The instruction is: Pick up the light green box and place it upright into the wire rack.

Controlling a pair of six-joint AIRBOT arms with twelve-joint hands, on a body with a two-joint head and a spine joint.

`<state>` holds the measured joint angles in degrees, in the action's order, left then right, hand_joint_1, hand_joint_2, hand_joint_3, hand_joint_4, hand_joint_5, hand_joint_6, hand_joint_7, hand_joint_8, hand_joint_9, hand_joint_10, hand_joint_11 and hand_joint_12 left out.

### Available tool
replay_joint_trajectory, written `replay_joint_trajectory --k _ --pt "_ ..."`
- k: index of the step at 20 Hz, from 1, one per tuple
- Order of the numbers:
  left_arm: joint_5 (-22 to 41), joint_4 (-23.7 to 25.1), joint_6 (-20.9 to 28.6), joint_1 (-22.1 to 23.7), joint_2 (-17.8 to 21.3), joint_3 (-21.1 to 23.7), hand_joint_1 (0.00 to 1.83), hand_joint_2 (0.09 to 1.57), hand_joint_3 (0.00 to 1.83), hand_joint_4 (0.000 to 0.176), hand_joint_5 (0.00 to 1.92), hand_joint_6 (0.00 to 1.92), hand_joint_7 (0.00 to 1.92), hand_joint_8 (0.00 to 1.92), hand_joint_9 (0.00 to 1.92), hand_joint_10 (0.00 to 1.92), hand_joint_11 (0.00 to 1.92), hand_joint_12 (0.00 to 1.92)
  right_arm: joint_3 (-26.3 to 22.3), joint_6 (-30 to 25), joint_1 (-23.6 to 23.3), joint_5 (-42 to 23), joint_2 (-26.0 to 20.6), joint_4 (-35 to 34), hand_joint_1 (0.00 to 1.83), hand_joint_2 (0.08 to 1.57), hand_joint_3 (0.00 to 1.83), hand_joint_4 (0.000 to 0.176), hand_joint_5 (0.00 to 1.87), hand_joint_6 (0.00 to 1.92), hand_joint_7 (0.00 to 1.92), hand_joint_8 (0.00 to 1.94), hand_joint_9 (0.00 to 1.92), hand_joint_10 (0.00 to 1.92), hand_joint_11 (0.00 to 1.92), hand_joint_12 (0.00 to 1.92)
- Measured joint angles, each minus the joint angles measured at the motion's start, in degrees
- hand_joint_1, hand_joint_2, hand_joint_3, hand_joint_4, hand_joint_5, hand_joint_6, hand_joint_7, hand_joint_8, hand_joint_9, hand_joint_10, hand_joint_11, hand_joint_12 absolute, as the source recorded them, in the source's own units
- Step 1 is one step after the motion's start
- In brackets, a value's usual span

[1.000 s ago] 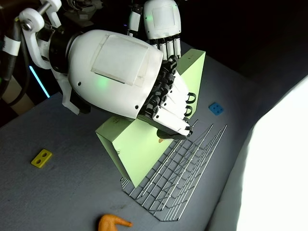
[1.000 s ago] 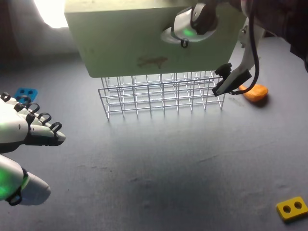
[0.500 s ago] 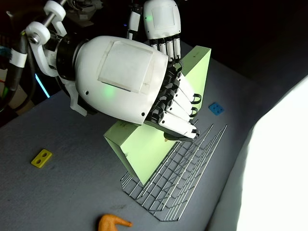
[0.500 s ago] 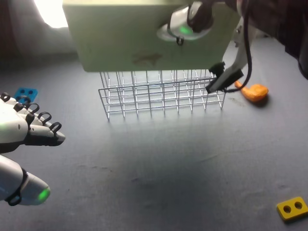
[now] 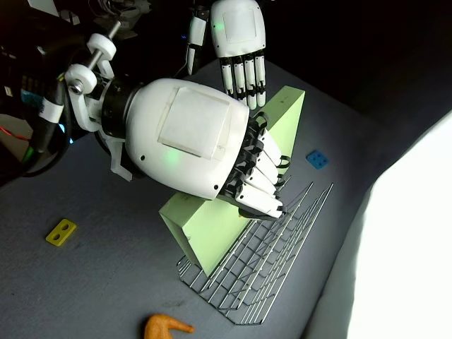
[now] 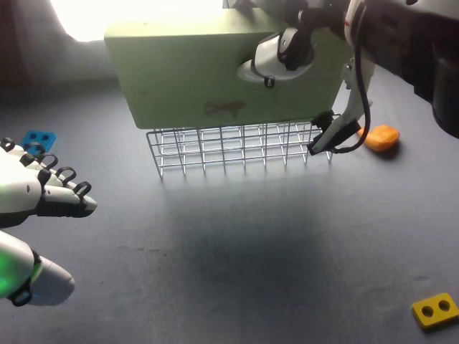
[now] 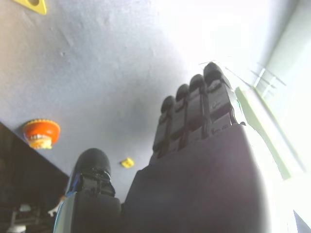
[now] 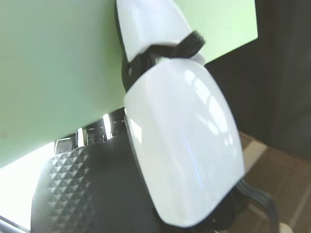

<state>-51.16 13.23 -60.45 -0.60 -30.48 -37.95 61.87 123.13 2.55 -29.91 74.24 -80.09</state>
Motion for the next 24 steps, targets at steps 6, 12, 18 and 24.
replay_joint_trajectory --k 6,12,18,24 --pt "0.0 -0.1 0.0 0.0 0.0 0.0 0.02 1.23 0.00 0.000 0.07 0.00 0.08 0.00 0.07 0.00 0.00 0.25 2.2 -2.3 1.2 0.6 1.4 0.1 1.35 1.19 0.00 0.000 0.89 1.01 0.84 1.28 0.69 1.53 0.32 1.84" --pt "0.0 0.0 0.0 0.0 0.0 0.0 0.00 1.23 0.00 0.000 0.07 0.00 0.08 0.00 0.07 0.00 0.00 0.22 4.2 -2.7 3.0 1.4 2.9 1.1 1.35 1.18 0.00 0.000 0.90 0.98 0.84 1.29 0.69 1.54 0.34 1.85" --pt "0.0 0.0 0.0 0.0 0.0 0.0 0.00 1.23 0.00 0.000 0.07 0.00 0.07 0.00 0.07 0.00 0.00 0.24 6.4 -4.2 4.6 1.9 3.8 1.7 1.35 1.19 0.00 0.000 0.88 0.99 0.83 1.31 0.67 1.57 0.31 1.89" --pt "0.0 0.0 0.0 0.0 0.0 0.0 0.00 1.23 0.00 0.000 0.07 0.00 0.09 0.00 0.08 0.00 0.00 0.24 6.8 -6.0 5.0 2.4 4.0 1.9 1.36 1.18 0.00 0.000 0.88 1.03 0.87 1.23 0.73 1.50 0.37 1.83"
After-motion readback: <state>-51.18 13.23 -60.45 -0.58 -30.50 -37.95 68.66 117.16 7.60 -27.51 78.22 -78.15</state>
